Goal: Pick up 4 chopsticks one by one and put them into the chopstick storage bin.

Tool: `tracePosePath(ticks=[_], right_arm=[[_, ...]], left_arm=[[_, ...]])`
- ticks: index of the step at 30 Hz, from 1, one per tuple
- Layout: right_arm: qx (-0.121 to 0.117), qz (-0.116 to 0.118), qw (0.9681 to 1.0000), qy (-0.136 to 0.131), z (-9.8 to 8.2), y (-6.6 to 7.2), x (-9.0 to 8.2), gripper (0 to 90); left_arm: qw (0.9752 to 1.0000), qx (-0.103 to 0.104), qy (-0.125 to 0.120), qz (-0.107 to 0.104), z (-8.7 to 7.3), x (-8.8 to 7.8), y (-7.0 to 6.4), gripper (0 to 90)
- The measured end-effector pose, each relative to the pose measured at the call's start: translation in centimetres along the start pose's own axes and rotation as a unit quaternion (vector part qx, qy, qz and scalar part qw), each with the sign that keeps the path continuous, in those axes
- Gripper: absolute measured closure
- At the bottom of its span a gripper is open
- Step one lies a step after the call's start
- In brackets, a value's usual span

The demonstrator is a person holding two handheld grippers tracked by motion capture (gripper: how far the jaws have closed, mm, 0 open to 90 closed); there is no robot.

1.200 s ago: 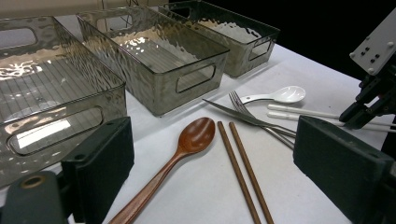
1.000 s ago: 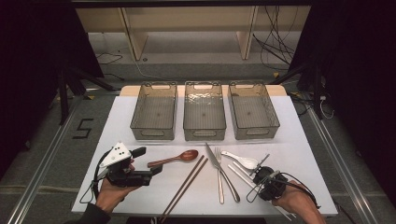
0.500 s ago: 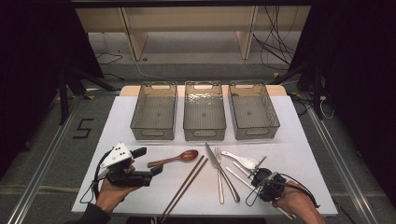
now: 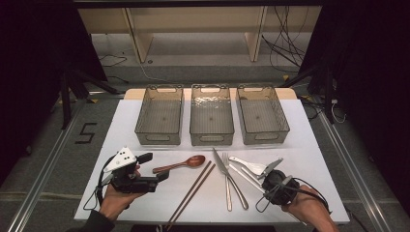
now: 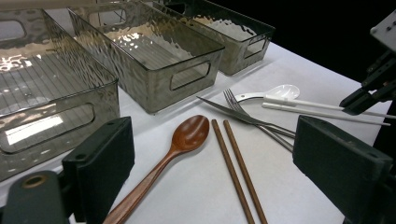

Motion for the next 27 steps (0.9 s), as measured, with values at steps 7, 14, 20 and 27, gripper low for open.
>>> tracePosePath(ticks=[7, 14, 20, 27], right_arm=[[-0.031, -0.007, 0.9991, -0.027, 1.5, 0.8, -1.2, 85.8], [-0.062, -0.001, 0.9969, -0.048, 3.1, 1.9, -2.0, 85.8], [-0.097, 0.006, 0.994, -0.049, 4.6, 2.7, -1.7, 85.8], [-0.128, 0.016, 0.9906, -0.045, 5.9, 3.9, -1.1, 85.8]], left_arm=[[0.9997, 0.011, 0.017, -0.009, 0.6, 0.5, 0.0, 13.1], [0.9987, 0.032, 0.025, -0.03, 2.0, 1.2, -0.6, 13.5], [0.9936, 0.082, 0.056, -0.054, 3.8, 2.8, -1.1, 13.5], [0.9856, 0.129, 0.084, -0.069, 4.2, 3.5, -2.1, 14.1]])
Point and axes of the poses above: each handheld gripper's, and its own axes: x roughly forward along the jaws, z roughly out of its top, y roughly to its left, the point moved 1 cm from there along x, roughly forward along the jaws, and after that the axes turned 8 degrees about z, right-handed, at the moved point
